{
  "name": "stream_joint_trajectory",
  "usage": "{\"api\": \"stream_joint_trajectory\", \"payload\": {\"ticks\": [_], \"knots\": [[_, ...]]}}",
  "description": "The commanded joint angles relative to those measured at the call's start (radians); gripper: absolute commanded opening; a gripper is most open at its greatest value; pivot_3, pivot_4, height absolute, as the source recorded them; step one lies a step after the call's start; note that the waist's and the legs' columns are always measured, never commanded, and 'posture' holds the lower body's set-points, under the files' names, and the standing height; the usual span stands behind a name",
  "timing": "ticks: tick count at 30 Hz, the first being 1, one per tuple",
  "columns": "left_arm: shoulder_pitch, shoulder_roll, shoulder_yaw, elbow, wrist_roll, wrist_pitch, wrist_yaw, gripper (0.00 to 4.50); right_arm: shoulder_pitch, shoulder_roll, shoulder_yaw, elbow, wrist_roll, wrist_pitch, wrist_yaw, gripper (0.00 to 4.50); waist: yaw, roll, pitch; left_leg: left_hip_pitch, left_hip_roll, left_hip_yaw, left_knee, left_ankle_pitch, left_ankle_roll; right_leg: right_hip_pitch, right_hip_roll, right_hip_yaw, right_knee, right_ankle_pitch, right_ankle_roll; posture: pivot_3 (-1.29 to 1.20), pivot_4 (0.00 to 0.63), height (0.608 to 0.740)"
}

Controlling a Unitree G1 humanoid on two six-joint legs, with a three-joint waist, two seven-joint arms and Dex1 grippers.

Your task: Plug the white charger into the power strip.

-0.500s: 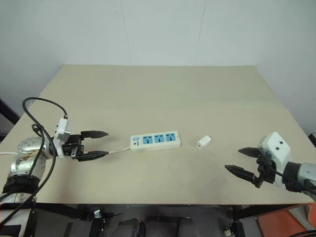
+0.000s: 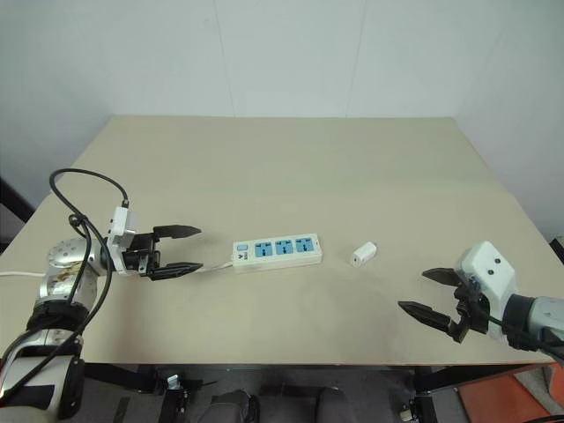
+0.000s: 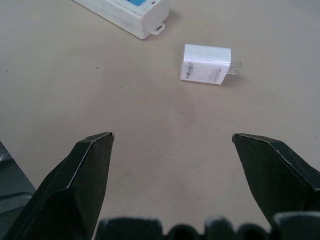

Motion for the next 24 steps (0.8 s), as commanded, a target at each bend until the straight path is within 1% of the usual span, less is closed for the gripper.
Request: {"api": "stream_joint_trajectory", "payload": {"ticks": [1,3,5,7,11,16,24], "knots": [[-0.08,-0.034,0.004,0.121,0.027,-0.108,-0.019,4.45,0.0,0.009,-0.047,-0.038,0.004,-0.024,-0.008,4.5,0.001,0.0,0.0,0.0,0.0,0.0,0.0,0.0,0.0,0.0,0.0,0.0,0.0,0.0,0.0,0.0,0.15,0.74],[-0.133,-0.06,-0.03,0.225,0.069,-0.173,-0.024,4.45,-0.005,0.012,-0.041,-0.046,0.001,-0.022,-0.019,4.5,0.003,-0.001,0.0,0.0,0.0,0.0,0.0,0.0,0.0,0.0,0.0,0.0,0.0,0.0,0.0,0.0,0.15,0.74],[-0.191,-0.097,-0.046,0.317,0.095,-0.201,-0.025,4.45,-0.009,0.013,-0.043,-0.054,0.003,-0.018,-0.024,4.5,0.005,-0.001,0.001,0.0,-0.001,0.0,0.0,0.0,0.0,0.0,0.0,0.0,0.0,0.0,0.0,0.0,0.15,0.74],[-0.23,-0.121,-0.047,0.382,0.109,-0.224,-0.025,4.45,-0.007,0.014,-0.046,-0.057,0.006,-0.017,-0.025,4.5,0.007,-0.003,0.002,-0.001,-0.001,0.0,0.0,0.0,0.0,0.001,0.0,0.0,-0.001,0.0,0.0,0.0,0.15,0.74],[-0.298,-0.171,-0.078,0.502,0.199,-0.3,0.011,4.45,0.011,0.023,-0.058,-0.088,0.005,-0.004,-0.049,4.5,0.006,-0.004,0.002,-0.002,-0.001,0.0,0.0,0.0,0.0,0.0,0.0,-0.001,-0.003,0.0,0.0,0.0,0.15,0.74],[-0.341,-0.208,-0.067,0.562,0.244,-0.303,0.03,4.45,0.055,0.042,-0.099,-0.148,0.018,0.018,-0.071,4.5,0.003,-0.004,0.002,-0.004,-0.001,0.0,0.0,0.0,0.001,0.0,0.0,-0.001,-0.006,0.001,0.001,0.0,0.15,0.74],[-0.357,-0.259,-0.093,0.603,0.355,-0.34,0.13,4.45,0.146,0.09,-0.193,-0.246,0.036,0.06,-0.101,4.5,0.013,-0.005,0.003,-0.005,-0.001,-0.001,0.0,0.0,0.001,0.0,0.0,-0.002,-0.007,0.001,0.002,0.0,0.15,0.74]]}}
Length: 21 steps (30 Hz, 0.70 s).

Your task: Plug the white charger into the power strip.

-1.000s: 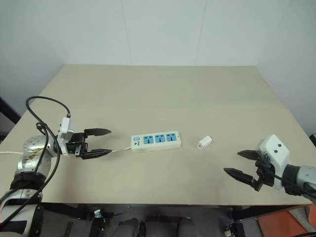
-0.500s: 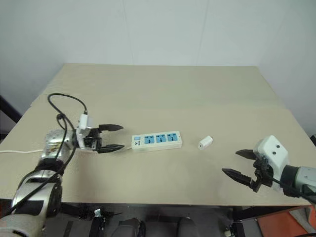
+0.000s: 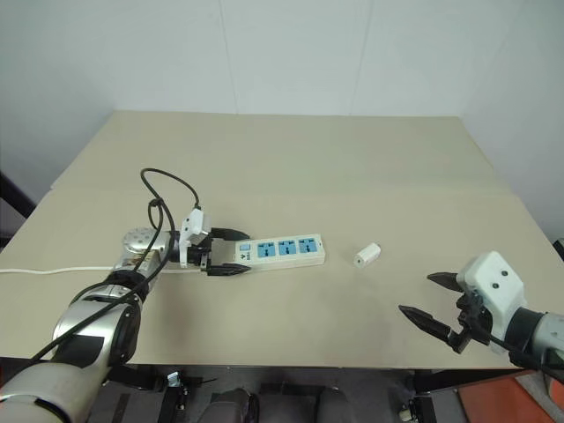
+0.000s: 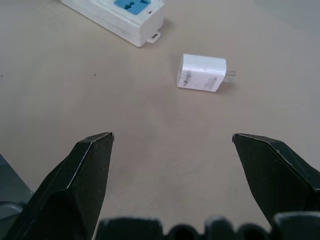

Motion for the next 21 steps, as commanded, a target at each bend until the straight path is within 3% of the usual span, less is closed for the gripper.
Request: {"api": "stream_joint_trajectory", "payload": {"ticks": [1,9,21], "knots": [[-0.03,-0.011,-0.005,0.008,0.04,-0.024,0.044,4.45,0.028,0.017,-0.076,-0.062,0.031,0.022,-0.01,4.5,0.001,0.0,0.0,0.0,0.0,0.0,0.0,0.0,0.0,0.0,0.0,0.0,0.0,0.0,0.0,0.0,0.15,0.74],[-0.015,-0.051,0.021,0.007,0.046,-0.037,0.007,4.45,0.078,0.027,-0.109,-0.09,0.03,0.033,-0.028,4.5,0.004,0.0,0.0,0.0,0.0,0.0,0.0,0.0,0.0,0.0,0.0,0.0,0.0,0.0,0.0,0.0,0.15,0.74],[0.065,-0.026,0.066,0.0,0.027,-0.05,-0.029,4.45,0.028,-0.013,-0.026,-0.03,-0.05,-0.012,-0.036,4.5,-0.001,0.0,0.0,0.002,0.0,0.0,0.0,0.0,0.0,0.001,0.0,0.0,0.0,0.0,0.0,0.0,0.15,0.74]]}}
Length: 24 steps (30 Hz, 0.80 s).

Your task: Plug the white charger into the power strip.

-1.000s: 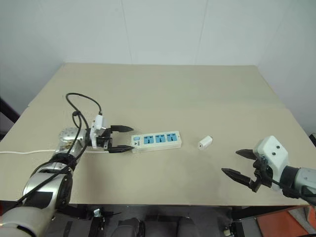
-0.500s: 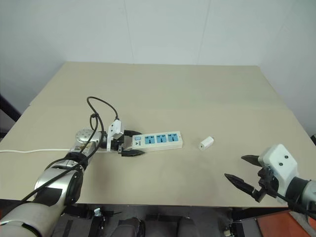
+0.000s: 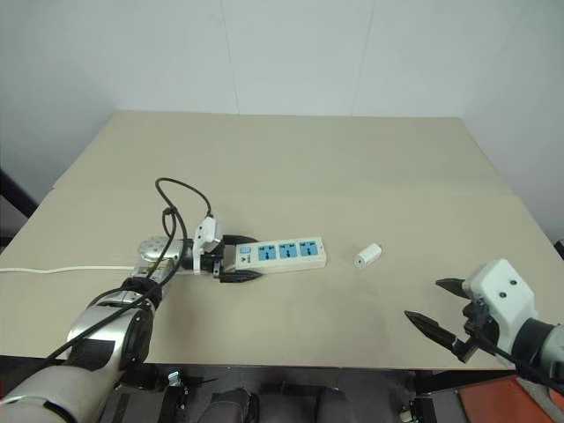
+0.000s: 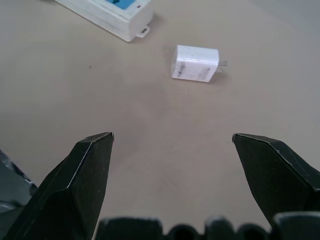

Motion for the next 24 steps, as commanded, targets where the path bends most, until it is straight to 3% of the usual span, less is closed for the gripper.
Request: {"api": "stream_joint_trajectory", "payload": {"ticks": [1,7,12,19,24], "knots": [[0.029,0.017,0.003,-0.003,0.006,-0.013,-0.014,4.45,-0.029,-0.018,0.016,0.015,-0.027,-0.032,-0.005,4.5,-0.001,0.0,0.0,0.0,0.0,0.0,0.0,0.0,0.0,0.0,0.0,0.0,0.0,0.0,0.0,0.0,0.15,0.74],[0.031,0.016,0.0,-0.004,0.015,-0.016,-0.012,4.45,-0.078,-0.02,0.056,0.031,-0.047,-0.038,-0.009,4.5,-0.002,0.0,0.0,0.001,0.0,0.0,0.0,0.0,0.0,0.001,0.0,0.0,0.0,0.0,0.0,0.0,0.15,0.74],[0.031,0.014,-0.003,-0.002,0.022,-0.018,-0.001,3.27,-0.089,-0.016,0.069,0.04,-0.062,-0.044,-0.011,4.5,-0.001,0.0,0.0,0.001,0.0,0.0,0.0,0.0,0.0,0.001,0.0,0.0,0.0,0.0,0.0,0.0,0.15,0.74],[0.024,0.008,-0.022,-0.005,0.037,-0.014,-0.008,3.28,-0.133,-0.047,0.084,0.02,-0.061,-0.029,-0.007,4.5,-0.001,0.0,0.0,0.002,0.0,0.0,0.0,0.0,0.0,0.001,0.0,0.0,0.001,0.0,0.0,0.0,0.15,0.74],[0.016,0.008,-0.046,-0.01,0.052,-0.007,-0.03,3.28,-0.217,-0.235,0.166,0.072,-0.179,-0.196,0.113,4.5,-0.003,0.001,-0.001,0.002,0.0,0.001,0.0,0.0,0.0,0.002,0.0,0.0,0.0,0.0,0.0,0.0,0.15,0.74]]}}
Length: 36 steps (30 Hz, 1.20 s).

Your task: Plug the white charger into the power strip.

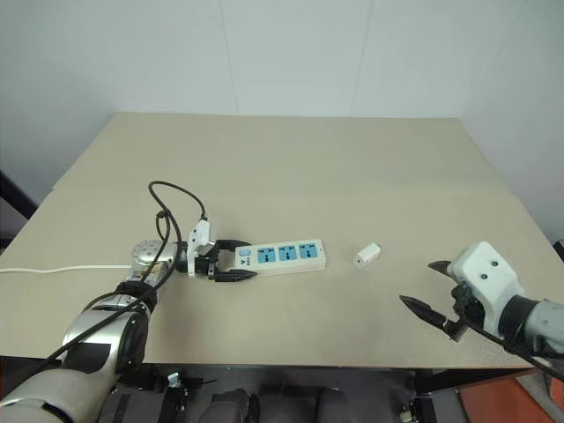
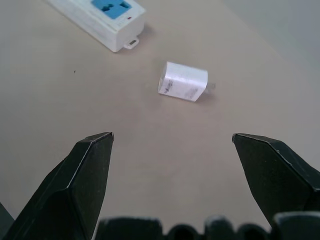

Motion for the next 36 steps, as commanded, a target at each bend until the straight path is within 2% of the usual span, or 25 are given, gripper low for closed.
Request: {"api": "stream_joint_trajectory", "payload": {"ticks": [1,4,6,11,14,22,31,36], "knots": [[0.001,-0.006,-0.042,-0.005,0.044,-0.002,-0.025,3.28,-0.097,-0.129,0.076,0.048,-0.077,-0.144,0.089,4.5,-0.001,0.0,0.0,0.0,0.0,0.0,0.0,0.0,0.0,0.001,0.0,0.0,-0.001,0.0,0.0,0.0,0.15,0.74],[-0.002,-0.01,-0.057,-0.008,0.053,0.0,-0.007,3.28,-0.256,-0.225,0.235,0.142,-0.129,-0.275,0.169,4.5,-0.004,0.0,0.0,0.002,0.0,0.0,0.0,0.0,0.0,0.002,0.0,-0.001,-0.001,0.0,0.0,0.0,0.15,0.74],[-0.001,-0.017,-0.056,-0.012,0.047,0.002,-0.003,3.28,-0.403,-0.235,0.374,0.212,-0.173,-0.361,0.231,4.5,-0.002,0.0,0.0,0.002,0.0,-0.001,0.0,0.0,0.0,0.004,0.0,-0.002,-0.002,0.0,0.0,0.0,0.15,0.74],[0.0,-0.028,-0.043,-0.024,0.024,0.01,-0.006,3.28,-0.725,-0.141,0.654,0.383,-0.285,-0.48,0.379,4.5,-0.001,0.0,0.0,0.001,0.0,-0.002,0.0,0.0,0.0,0.005,-0.001,-0.004,-0.003,0.0,0.0,0.0,0.15,0.74],[0.005,-0.028,-0.04,-0.03,0.017,0.005,-0.012,3.28,-0.854,-0.062,0.763,0.484,-0.357,-0.56,0.44,4.5,0.001,0.0,0.0,0.0,0.0,-0.002,0.001,0.0,0.0,0.003,-0.001,-0.004,-0.003,0.0,0.0,0.0,0.15,0.74],[0.015,-0.026,-0.038,-0.037,0.007,0.006,-0.013,3.28,-1.047,0.071,0.937,0.713,-0.53,-0.766,0.536,4.5,0.003,0.001,0.0,-0.005,-0.001,-0.001,0.002,0.0,-0.001,-0.004,-0.001,-0.004,-0.001,0.0,0.0,0.0,0.15,0.74],[0.018,-0.024,-0.036,-0.041,0.002,0.007,-0.009,3.28,-1.167,0.158,1.035,0.894,-0.649,-0.9,0.613,4.5,0.001,0.001,-0.001,-0.005,-0.001,-0.002,0.002,0.0,-0.001,-0.004,-0.001,-0.004,0.0,0.0,0.0,0.0,0.15,0.74],[0.023,-0.019,-0.033,-0.043,0.0,0.006,0.007,3.28,-1.221,0.2,1.07,1.015,-0.707,-0.986,0.604,4.5,0.0,0.001,-0.001,-0.005,-0.001,-0.002,0.002,0.0,-0.001,-0.004,-0.001,-0.004,0.0,0.0,0.0,0.0,0.15,0.74]]}}
